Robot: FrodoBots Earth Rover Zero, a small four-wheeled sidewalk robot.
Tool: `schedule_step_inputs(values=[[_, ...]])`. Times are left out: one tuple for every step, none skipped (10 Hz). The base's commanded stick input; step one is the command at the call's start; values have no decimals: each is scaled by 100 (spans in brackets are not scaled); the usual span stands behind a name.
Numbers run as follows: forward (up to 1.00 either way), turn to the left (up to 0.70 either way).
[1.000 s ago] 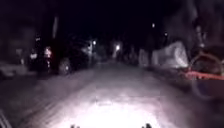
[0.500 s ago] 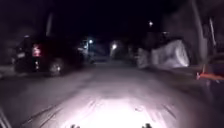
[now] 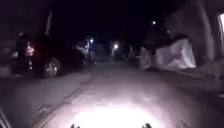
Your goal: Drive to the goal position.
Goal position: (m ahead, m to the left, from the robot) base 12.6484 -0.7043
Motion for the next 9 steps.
schedule_step_inputs(values=[[85, 0], [85, 0], [85, -9], [85, -34], [85, -34], [85, -26], [85, -6], [85, 0], [85, 0]])
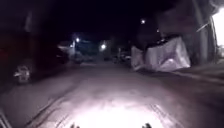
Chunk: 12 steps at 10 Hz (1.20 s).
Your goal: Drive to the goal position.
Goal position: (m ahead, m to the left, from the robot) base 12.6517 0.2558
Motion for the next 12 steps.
schedule_step_inputs(values=[[85, 0], [85, 0], [85, 0], [85, 0], [85, 0], [85, 0], [85, 0], [85, 0], [85, 0], [85, 0], [85, 0], [85, 0]])
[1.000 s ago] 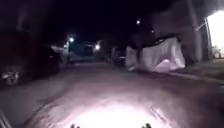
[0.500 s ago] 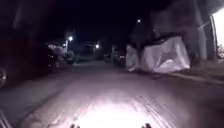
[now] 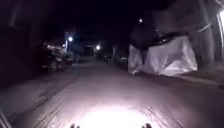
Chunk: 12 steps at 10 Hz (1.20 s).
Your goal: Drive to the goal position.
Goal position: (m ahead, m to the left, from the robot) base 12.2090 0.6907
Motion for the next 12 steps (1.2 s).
schedule_step_inputs(values=[[85, 0], [85, 0], [85, 0], [85, 0], [85, 0], [85, 0], [85, 0], [85, 0], [85, 0], [85, 0], [85, 0], [85, 0]])
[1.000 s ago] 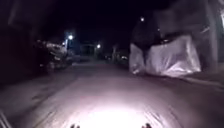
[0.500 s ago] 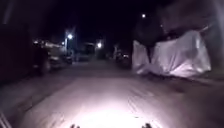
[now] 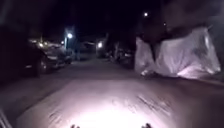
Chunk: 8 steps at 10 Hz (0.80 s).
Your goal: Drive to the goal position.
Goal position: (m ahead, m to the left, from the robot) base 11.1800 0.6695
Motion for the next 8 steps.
schedule_step_inputs(values=[[85, 0], [85, 0], [85, 0], [85, 0], [85, 0], [85, 0], [85, 0], [85, 0]])
